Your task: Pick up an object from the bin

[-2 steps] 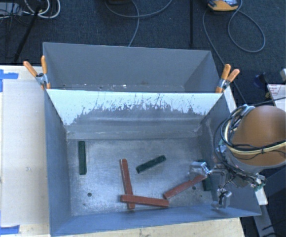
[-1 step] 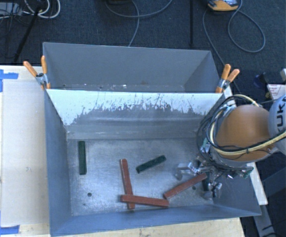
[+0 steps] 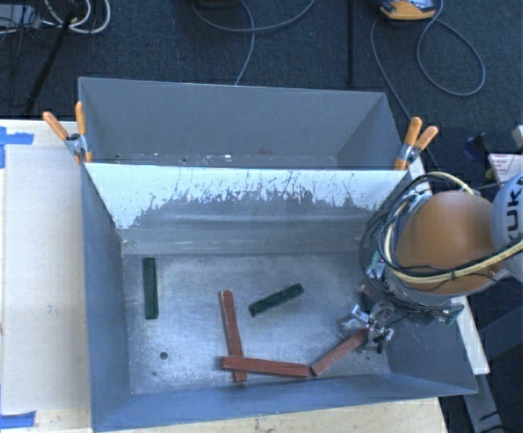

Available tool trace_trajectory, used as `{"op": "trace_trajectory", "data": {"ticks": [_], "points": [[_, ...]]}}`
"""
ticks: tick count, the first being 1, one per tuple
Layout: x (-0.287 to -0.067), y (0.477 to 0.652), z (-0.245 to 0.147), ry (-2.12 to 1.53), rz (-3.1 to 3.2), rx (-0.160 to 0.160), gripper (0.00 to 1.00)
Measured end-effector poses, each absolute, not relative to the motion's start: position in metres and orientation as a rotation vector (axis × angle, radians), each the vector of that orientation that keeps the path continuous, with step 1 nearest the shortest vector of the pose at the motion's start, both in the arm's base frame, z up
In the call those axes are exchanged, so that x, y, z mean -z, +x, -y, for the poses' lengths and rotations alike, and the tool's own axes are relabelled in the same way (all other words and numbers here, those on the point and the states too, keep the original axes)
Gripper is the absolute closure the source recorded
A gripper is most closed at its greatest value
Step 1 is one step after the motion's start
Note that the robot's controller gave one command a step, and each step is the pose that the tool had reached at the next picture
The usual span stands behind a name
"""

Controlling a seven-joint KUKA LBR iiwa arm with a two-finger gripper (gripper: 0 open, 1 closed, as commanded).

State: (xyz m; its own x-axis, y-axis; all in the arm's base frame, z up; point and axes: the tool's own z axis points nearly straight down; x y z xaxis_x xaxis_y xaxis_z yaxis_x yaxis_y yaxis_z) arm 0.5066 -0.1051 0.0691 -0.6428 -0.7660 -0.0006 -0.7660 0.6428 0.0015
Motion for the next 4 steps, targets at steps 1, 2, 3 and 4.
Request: {"op": "trace_trajectory", "data": {"ticks": [1, 2, 3, 4], "points": [[-0.072, 0.494, 0.147, 1.233, 2.892, 0.024, 1.00], [-0.230, 0.507, 0.126, 1.047, 2.970, -0.006, 1.00], [-0.225, 0.505, 0.126, 1.040, 2.965, 0.002, 0.00], [-0.075, 0.503, 0.119, 0.978, 2.978, 0.009, 0.00]]}}
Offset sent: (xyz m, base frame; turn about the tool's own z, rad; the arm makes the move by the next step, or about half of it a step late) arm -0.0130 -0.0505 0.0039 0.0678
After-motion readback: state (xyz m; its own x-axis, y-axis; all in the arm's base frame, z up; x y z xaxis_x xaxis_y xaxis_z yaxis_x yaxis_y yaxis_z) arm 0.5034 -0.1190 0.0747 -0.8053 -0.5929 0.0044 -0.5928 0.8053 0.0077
